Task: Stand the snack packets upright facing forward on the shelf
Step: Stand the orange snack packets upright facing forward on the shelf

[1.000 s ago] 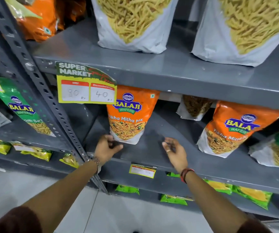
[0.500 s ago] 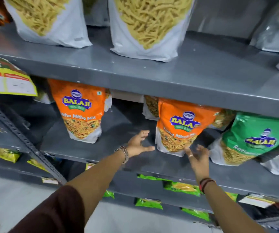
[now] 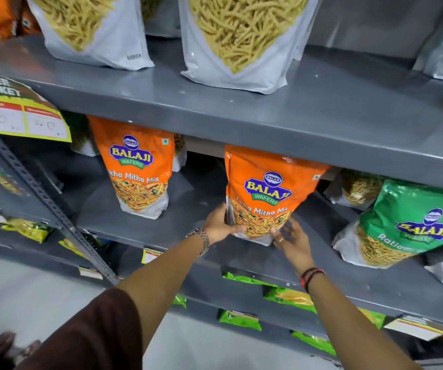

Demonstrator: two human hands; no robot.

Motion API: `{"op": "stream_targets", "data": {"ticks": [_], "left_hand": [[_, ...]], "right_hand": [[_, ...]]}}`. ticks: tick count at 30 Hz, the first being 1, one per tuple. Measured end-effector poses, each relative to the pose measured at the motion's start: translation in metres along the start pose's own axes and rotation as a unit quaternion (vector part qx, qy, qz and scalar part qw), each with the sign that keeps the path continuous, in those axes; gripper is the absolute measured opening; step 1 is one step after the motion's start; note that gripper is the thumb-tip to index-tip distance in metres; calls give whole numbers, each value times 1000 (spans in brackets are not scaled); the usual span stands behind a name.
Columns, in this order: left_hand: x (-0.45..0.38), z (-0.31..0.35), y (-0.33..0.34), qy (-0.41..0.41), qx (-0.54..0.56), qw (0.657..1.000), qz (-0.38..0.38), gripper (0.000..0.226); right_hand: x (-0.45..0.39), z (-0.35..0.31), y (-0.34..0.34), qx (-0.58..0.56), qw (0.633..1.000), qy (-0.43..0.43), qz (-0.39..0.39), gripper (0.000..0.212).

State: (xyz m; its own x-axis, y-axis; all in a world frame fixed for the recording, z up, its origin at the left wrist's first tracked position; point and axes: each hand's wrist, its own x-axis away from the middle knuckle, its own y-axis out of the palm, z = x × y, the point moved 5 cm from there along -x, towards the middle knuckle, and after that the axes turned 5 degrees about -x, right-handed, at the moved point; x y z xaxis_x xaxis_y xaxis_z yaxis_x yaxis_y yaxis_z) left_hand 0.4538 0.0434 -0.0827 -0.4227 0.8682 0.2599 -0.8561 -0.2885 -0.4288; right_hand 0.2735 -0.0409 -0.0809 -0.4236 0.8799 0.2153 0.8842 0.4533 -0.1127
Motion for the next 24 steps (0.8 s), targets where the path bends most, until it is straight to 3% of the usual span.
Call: {"op": "stream_targets", "data": {"ticks": [5,18,24], "left_hand": [[13,-7,-23,-4,4,1000,17,74],[11,-17,-30,13,-51,999,14,76],[12,-21,-25,22,-23,999,30,74]], "right_hand": [[5,1,30,5,1000,0,17,52],[10,11,38,10,998,5,62,48],[12,9,31,30,997,-9,68,51]]}}
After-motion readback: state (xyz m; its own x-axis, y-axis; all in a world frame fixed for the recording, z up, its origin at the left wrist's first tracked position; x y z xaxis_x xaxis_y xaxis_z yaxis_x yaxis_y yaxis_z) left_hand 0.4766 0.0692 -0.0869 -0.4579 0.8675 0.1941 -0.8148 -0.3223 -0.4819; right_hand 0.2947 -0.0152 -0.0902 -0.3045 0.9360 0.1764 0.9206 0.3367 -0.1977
